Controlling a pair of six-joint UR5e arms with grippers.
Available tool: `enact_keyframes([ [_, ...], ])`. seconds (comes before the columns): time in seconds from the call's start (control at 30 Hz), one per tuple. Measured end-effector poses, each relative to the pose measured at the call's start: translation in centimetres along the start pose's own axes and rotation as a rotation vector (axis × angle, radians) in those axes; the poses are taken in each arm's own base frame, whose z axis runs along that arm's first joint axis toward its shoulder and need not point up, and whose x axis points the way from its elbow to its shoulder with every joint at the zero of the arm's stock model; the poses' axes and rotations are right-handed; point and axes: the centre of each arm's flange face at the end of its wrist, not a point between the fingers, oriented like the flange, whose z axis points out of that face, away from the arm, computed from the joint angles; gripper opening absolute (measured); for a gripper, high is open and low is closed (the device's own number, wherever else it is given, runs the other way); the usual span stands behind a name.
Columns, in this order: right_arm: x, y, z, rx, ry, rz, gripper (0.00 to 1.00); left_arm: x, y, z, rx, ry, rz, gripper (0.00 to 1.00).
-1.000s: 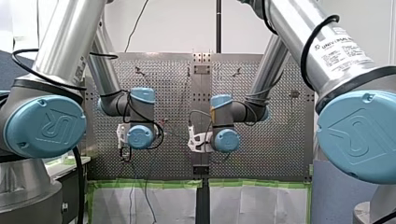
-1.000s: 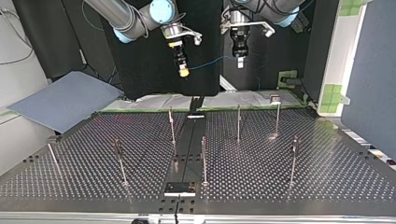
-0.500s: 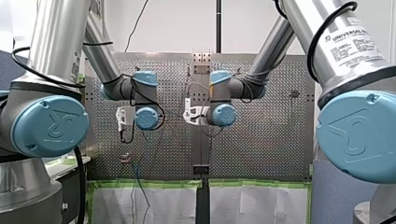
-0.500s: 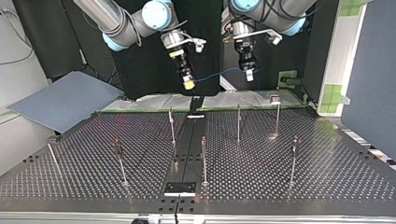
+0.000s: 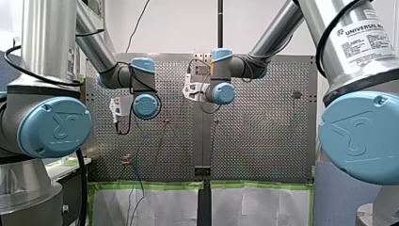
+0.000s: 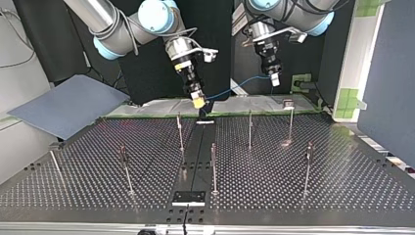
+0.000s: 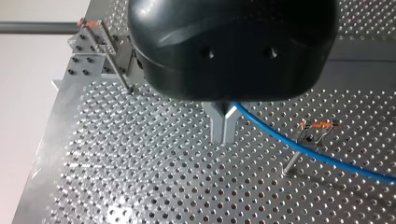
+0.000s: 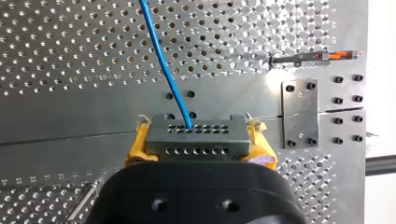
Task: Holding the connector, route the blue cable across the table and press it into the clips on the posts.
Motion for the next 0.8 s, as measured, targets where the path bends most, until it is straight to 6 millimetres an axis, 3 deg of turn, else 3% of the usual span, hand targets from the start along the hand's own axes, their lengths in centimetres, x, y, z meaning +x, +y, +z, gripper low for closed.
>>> enact_keyframes([
  [0.3,-1.5,-0.8,0.8,0.014,-0.026,-0.007,0.0,-1.6,-0.4,1.0,0.01,-0.007,-0.034,0.02],
  [0.8,1.3,-3.6,2.3,0.046,-0.033,-0.026,0.0,-3.7,0.1,2.2,-0.07,0.019,-0.006,0.02],
])
